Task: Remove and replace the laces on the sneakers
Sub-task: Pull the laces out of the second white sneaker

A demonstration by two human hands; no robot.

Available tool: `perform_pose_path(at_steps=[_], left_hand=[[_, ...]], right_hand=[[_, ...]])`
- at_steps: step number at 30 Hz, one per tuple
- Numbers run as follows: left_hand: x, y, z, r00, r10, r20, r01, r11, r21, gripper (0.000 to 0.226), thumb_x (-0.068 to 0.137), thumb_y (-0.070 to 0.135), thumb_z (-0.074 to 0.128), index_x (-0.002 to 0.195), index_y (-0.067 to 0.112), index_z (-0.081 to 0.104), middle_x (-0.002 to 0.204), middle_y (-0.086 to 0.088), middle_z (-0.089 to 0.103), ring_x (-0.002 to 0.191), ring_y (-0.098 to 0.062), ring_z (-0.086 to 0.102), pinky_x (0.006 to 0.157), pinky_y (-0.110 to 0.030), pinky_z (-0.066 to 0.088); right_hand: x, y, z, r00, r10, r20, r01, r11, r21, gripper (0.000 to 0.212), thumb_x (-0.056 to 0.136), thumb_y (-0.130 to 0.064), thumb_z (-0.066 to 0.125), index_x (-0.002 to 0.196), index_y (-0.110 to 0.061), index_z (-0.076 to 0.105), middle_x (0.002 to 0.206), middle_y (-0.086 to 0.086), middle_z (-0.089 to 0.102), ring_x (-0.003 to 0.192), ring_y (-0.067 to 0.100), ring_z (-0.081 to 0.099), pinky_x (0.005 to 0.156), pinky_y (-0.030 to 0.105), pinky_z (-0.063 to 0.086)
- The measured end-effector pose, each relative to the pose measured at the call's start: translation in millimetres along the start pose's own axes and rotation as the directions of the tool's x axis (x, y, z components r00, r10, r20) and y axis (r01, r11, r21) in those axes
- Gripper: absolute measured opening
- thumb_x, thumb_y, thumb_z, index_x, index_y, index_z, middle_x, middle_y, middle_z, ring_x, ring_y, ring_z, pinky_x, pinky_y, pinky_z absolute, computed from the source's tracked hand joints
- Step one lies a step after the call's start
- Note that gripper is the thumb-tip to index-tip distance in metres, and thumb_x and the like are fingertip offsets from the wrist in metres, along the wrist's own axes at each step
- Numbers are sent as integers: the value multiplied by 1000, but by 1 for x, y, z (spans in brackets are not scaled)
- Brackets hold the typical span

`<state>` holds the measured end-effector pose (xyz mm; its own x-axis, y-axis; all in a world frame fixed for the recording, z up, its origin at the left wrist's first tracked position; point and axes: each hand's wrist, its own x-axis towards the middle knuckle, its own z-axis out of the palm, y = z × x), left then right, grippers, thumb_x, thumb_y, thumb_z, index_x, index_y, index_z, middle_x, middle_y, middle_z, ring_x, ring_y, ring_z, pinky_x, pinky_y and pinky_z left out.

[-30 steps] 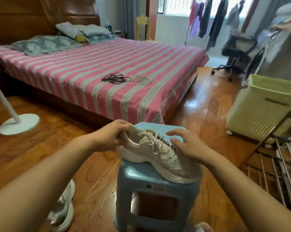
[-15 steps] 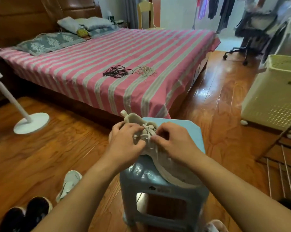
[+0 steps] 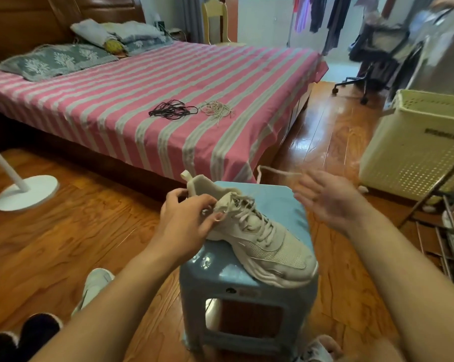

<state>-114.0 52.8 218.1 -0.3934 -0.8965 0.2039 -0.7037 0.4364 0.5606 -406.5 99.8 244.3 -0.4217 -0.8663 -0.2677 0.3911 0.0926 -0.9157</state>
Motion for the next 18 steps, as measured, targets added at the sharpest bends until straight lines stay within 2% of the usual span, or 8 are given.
perform_pose_path(at_steps=[2,3,6,10,12,13,16,18], left_hand=[[-1,-3,2,1000,-10,-2,10,1000,-28,16,93,51,63,106,42,65,117,16,56,138,-25,27,107,-49,36],[-2,-4,2,1000,-16,-2,16,999,-37,15,92,52,62,104,43,64,121,13,57,138,-25,27,107,-49,37],[-4,-2,2,1000,-10,-10,9,999,-46,14,93,51,62,106,46,64,123,15,57,139,-25,28,108,-50,35],[-5,0,0,999,17,-35,-18,999,-28,16,93,49,65,108,44,67,111,25,53,138,-24,30,109,-49,32],[-5,-2,-2,999,36,-32,-36,999,10,18,93,51,65,107,42,70,109,25,58,135,-23,31,108,-47,29],[-4,-3,-3,999,42,-23,-42,999,24,18,92,51,65,106,41,70,110,23,61,135,-23,30,107,-46,29],[-4,-3,-6,1000,26,13,-27,1000,14,17,92,50,65,103,39,70,108,23,56,137,-23,27,107,-47,32],[-6,-1,-7,999,39,16,-39,999,11,17,93,48,66,105,38,70,105,26,51,138,-23,27,109,-48,32]], right_hand=[[-10,19,21,977,-145,155,208,801,-561,29,99,-25,63,128,-22,64,120,-3,68,103,13,64,88,28,54],[-17,24,33,941,-227,251,338,659,-672,23,97,-25,66,119,-26,69,111,-7,70,96,7,64,85,23,52],[-28,40,59,820,-370,436,561,373,-739,23,90,-24,74,112,-26,74,99,-9,66,85,6,60,81,20,47],[-28,45,70,687,-559,465,652,191,-733,10,83,-19,80,93,-18,80,85,-3,70,80,12,60,74,25,45],[-23,26,64,640,-684,351,614,179,-769,5,84,-13,78,89,-13,79,81,-1,70,78,13,60,69,23,42],[-17,12,55,636,-741,214,536,224,-814,5,86,-12,75,90,-12,79,82,0,70,78,15,61,68,25,41],[5,-16,0,610,-734,-298,213,514,-831,14,93,-17,66,101,-11,76,94,6,72,90,23,64,75,29,43],[14,-7,-32,723,-583,-371,-9,530,-848,19,96,-15,63,111,-8,72,105,8,69,99,26,62,79,30,43]])
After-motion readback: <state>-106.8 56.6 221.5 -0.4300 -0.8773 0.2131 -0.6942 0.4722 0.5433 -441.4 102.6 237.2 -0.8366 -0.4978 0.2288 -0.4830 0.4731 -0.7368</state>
